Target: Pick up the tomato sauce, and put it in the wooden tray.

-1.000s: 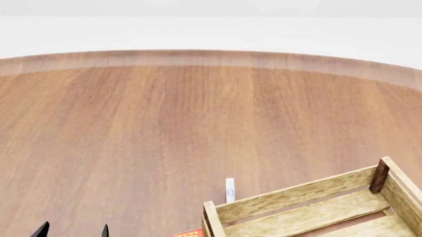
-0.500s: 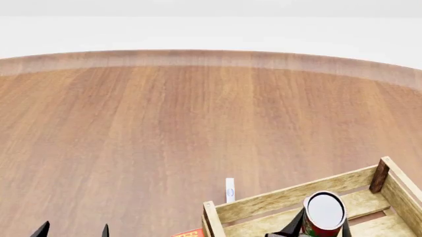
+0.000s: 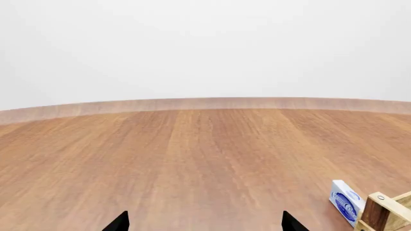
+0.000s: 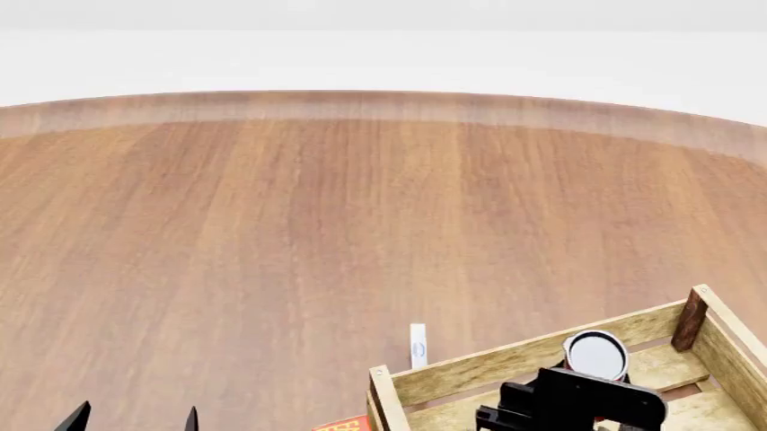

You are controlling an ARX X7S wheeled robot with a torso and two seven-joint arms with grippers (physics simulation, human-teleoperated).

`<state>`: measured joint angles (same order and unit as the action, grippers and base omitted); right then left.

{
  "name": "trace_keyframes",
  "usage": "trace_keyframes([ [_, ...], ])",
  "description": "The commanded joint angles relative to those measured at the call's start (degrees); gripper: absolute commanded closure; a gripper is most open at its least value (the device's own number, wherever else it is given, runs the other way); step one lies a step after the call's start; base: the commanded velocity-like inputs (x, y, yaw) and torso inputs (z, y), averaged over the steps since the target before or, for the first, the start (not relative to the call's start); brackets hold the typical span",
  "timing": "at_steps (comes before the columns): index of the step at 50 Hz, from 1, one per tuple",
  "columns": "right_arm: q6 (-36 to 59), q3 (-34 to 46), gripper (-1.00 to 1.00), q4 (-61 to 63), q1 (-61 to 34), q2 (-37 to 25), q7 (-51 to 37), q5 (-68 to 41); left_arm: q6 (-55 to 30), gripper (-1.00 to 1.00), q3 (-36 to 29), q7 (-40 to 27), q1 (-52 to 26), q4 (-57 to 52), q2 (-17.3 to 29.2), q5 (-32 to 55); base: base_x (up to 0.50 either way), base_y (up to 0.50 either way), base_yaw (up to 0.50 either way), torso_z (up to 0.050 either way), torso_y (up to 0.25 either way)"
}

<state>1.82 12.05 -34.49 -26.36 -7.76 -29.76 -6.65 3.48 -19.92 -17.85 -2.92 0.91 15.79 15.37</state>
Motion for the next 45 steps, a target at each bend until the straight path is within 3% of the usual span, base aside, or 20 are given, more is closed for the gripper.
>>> trace_keyframes([
  [1, -13.38, -0.60, 1.00, -30.90, -12.88, 2.91, 2.10, 1.10, 0.20, -1.00, -0.16, -0.05, -0.28, 0.41, 0.06, 0.17, 0.00, 0.00, 0.00, 0.000, 0.000],
  [4, -18.27, -0.94, 1.00, -40.16, -16.24, 3.71, 2.90, 0.83, 0.31, -1.00, -0.21, -0.04, -0.32, 0.58, 0.08, 0.20, 0.00, 0.00, 0.00, 0.000, 0.003],
  [45, -10.40, -10.14, 1.00, -40.50, -16.45, 4.28, 4.78, 5.56, 0.14, -1.00, -0.95, -0.79, -0.37, 0.07, 0.59, 0.63, 0.00, 0.00, 0.00, 0.000, 0.000],
])
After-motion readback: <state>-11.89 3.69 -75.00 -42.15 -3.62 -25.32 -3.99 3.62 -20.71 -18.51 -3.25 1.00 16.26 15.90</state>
